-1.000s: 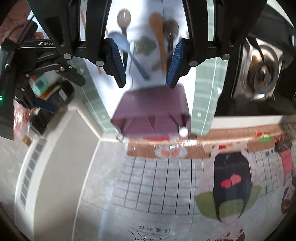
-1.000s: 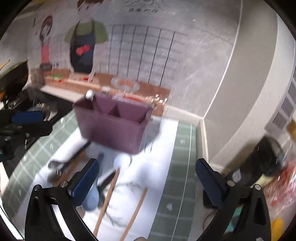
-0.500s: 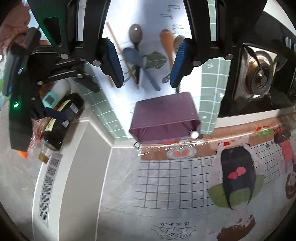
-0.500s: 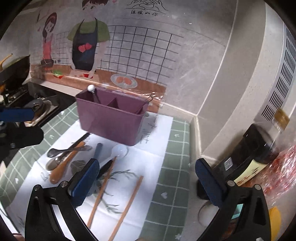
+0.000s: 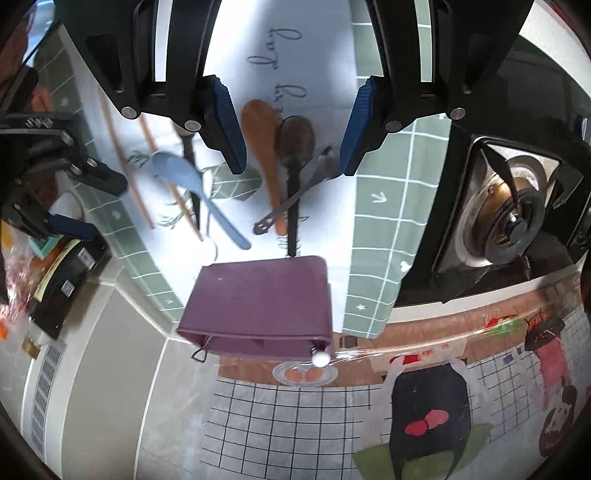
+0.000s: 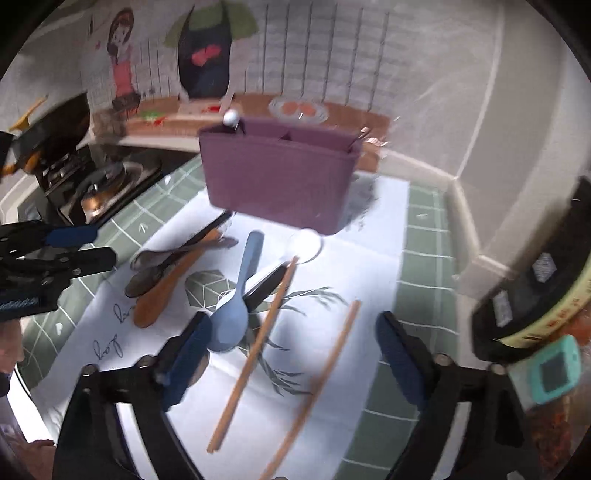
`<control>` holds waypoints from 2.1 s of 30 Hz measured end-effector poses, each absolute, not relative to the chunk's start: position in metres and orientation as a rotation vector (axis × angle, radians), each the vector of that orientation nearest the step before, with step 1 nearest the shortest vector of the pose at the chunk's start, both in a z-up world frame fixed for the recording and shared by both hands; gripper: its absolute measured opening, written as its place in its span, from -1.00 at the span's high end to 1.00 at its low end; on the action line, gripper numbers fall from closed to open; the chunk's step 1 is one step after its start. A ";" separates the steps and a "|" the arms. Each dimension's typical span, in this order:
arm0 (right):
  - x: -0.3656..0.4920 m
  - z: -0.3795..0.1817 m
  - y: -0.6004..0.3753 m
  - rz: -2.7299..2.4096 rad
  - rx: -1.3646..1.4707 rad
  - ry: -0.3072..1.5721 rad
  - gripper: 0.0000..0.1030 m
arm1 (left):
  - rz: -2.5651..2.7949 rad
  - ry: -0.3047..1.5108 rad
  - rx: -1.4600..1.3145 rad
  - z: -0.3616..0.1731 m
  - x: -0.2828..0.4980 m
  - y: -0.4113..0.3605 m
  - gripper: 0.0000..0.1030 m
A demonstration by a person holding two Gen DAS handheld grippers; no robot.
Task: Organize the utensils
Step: 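Lower the right tool onto the blue plastic spoon and close on its handle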
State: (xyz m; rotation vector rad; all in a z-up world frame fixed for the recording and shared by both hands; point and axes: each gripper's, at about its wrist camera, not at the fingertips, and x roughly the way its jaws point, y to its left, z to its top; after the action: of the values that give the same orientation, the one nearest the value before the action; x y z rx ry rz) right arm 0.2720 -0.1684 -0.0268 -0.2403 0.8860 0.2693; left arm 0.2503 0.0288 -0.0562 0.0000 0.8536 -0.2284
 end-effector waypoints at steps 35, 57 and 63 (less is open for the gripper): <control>0.315 -0.049 -0.187 0.165 -0.118 1.015 -0.35 | -0.336 1.075 -0.078 -0.109 0.293 0.016 0.10; 0.377 -0.084 -0.100 0.340 -0.169 1.137 0.66 | -0.271 1.000 -0.044 -0.087 0.283 0.057 0.09; 0.361 -0.079 -0.123 0.359 -0.088 1.160 0.82 | -0.331 1.033 0.006 -0.093 0.297 0.039 0.08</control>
State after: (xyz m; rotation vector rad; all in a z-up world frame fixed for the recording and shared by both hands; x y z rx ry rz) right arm 0.3612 -0.1234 -0.0786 -0.0879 1.1595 0.3586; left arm 0.2972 0.0391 -0.0933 0.0064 1.0325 -0.3314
